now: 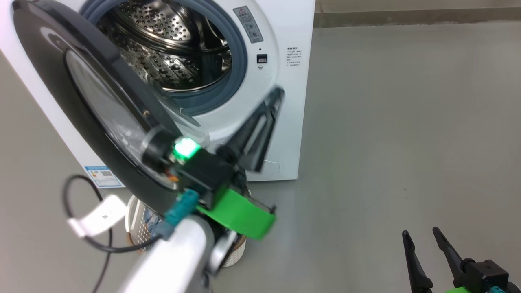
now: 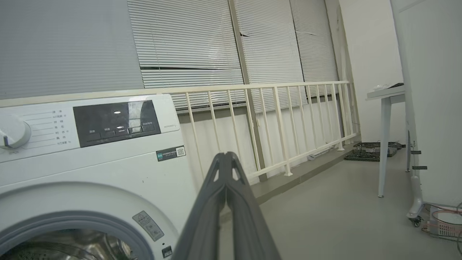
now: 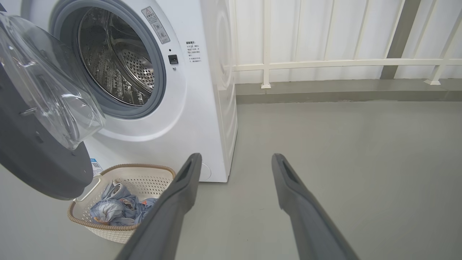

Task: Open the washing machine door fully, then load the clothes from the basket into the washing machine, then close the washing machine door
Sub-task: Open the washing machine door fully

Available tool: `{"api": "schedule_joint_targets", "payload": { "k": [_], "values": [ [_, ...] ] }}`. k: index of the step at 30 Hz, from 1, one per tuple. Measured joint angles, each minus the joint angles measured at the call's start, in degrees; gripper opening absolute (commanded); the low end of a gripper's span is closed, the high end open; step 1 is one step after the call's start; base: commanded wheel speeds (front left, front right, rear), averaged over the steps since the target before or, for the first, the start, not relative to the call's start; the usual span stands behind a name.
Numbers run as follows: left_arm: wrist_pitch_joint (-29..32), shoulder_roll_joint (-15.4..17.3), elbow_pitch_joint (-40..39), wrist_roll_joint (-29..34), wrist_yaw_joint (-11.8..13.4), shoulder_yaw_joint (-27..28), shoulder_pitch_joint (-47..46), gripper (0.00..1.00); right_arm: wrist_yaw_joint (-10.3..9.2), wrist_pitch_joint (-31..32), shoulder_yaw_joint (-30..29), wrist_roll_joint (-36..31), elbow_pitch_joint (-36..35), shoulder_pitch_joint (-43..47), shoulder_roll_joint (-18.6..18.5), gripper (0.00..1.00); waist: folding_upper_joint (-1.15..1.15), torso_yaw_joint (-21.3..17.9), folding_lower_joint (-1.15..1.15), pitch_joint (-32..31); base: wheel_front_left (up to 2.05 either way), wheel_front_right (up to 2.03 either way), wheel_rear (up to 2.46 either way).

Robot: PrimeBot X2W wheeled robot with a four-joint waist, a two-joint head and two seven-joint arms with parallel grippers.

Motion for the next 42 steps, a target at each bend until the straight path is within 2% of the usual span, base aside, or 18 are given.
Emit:
{"api": "schedule_joint_targets", "payload": {
  "k": [7, 15, 27, 42],
  "values": [
    [3.75, 0.07, 2.24, -1.2, 2.48, -3.13, 5.72, 0.0, 0.0, -0.09, 0.0, 0.08, 0.0, 0.0, 0.0, 1.0, 0.0, 0.01, 0.0, 0.83, 0.0, 0.0, 0.0],
    [4.97, 1.41, 9.31, -3.82, 4.37, -2.58, 10.62, 0.0, 0.0, -0.35, -0.07, 0.09, -0.09, -0.02, 0.0, 1.0, 0.0, 0.31, 0.0, 1.83, 0.0, 0.0, 0.0],
    [3.18, 1.6, 17.47, -6.6, 7.06, 1.91, 10.67, 0.0, 0.0, -0.83, -0.2, 0.27, 0.75, -0.07, 0.0, 1.0, 0.0, 0.25, 0.0, 2.06, 0.0, 0.0, 0.0],
    [2.11, 1.14, 19.6, -8.1, 9.42, 3.1, 10.71, 0.0, 0.0, -1.26, -0.32, 0.84, 1.29, -0.07, 0.0, 1.0, 0.0, 0.4, 0.0, 1.57, 0.0, 0.0, 0.0]
  ]
}}
